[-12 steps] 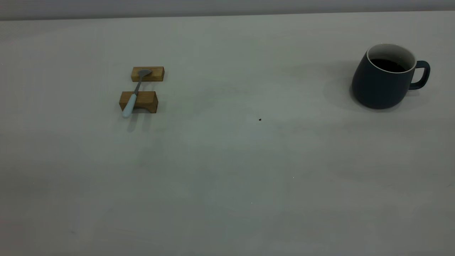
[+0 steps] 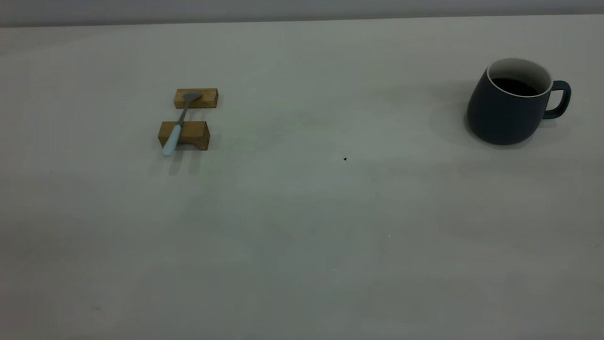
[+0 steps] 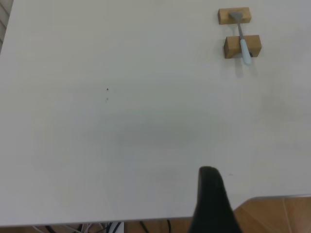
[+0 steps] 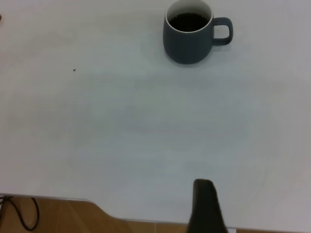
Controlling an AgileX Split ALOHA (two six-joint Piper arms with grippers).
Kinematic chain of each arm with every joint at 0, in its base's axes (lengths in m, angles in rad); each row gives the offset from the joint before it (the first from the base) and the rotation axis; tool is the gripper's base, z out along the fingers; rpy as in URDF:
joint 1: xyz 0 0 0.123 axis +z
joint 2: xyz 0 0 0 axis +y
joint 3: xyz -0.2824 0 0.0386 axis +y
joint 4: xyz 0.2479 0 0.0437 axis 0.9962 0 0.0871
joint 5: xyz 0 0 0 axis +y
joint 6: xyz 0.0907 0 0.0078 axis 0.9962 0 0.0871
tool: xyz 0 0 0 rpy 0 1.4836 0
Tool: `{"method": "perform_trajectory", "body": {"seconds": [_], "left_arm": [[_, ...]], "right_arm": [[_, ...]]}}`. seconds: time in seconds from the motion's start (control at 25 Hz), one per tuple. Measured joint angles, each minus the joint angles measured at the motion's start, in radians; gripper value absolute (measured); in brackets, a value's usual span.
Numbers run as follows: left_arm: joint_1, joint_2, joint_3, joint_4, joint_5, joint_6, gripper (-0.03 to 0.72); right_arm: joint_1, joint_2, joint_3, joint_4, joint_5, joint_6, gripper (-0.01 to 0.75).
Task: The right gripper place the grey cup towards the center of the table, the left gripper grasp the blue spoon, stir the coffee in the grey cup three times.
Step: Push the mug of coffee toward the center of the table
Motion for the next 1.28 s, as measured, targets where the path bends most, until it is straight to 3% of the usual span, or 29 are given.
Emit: {"method": "perform_trajectory", "body": {"seconds": [0.72,1.08,1.28], "left_arm": [[0.0,0.0,0.0,0.0,0.0,0.0,0.575],[0.0,0.0,0.0,0.0,0.0,-0.001,0.575],[0.0,0.0,0.0,0.0,0.0,-0.001,0.575]], "right_arm": [[0.0,0.0,0.0,0.0,0.0,0.0,0.587],[0.0,0.014,0.015,0.027,-0.207,-0.001,0.548],[0.0,0.22,0.02,0.082,-0.278,-0.027,0.572]]}}
